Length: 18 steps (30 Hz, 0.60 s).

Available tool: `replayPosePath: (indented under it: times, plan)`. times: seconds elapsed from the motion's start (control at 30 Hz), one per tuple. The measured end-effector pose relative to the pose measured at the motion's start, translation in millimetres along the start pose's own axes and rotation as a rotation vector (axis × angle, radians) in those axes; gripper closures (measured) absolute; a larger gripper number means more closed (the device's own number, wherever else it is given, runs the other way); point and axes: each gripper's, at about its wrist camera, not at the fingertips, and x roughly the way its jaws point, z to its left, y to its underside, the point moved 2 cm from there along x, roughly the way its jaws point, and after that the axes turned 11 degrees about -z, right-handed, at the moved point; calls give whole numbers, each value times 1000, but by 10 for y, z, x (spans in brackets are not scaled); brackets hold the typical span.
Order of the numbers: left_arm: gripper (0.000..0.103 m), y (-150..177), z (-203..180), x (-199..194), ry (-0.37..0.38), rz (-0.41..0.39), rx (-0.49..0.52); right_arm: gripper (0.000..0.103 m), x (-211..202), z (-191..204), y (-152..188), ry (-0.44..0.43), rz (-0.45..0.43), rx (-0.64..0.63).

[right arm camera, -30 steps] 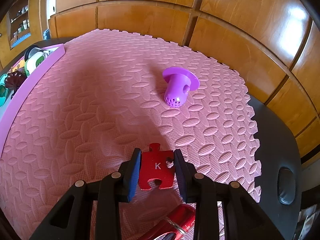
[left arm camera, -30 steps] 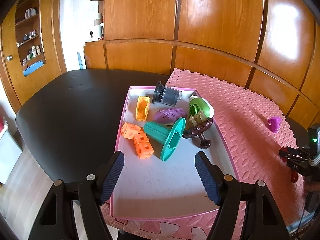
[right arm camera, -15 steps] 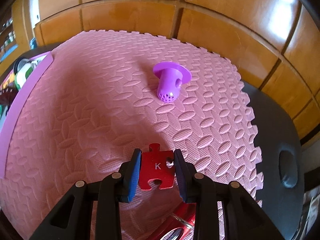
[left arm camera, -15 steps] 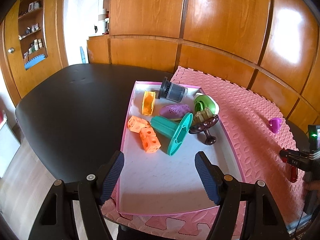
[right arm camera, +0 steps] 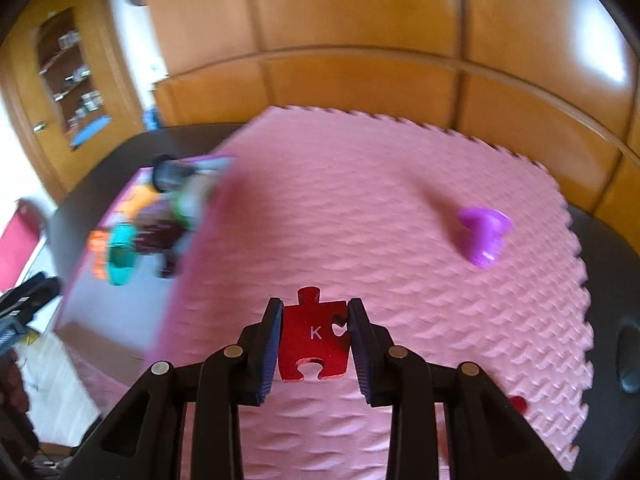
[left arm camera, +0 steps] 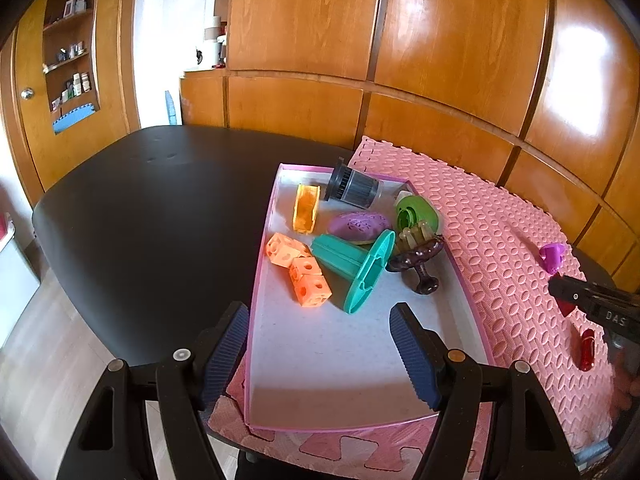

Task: Organize rigid objects
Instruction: 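Carry the red K block into the tray and open the right tool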

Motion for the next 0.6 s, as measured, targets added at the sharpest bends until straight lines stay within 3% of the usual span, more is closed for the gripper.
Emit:
replayPosePath:
  times: [0.27,0.6]
  plan:
    - [29,22,67,-18,-7,0,-11,71,38,687,-86,-128,-18,-73]
    - [30,22,211,-35,-32,-7,-43,71,245,1173,-73,-186,5,-174]
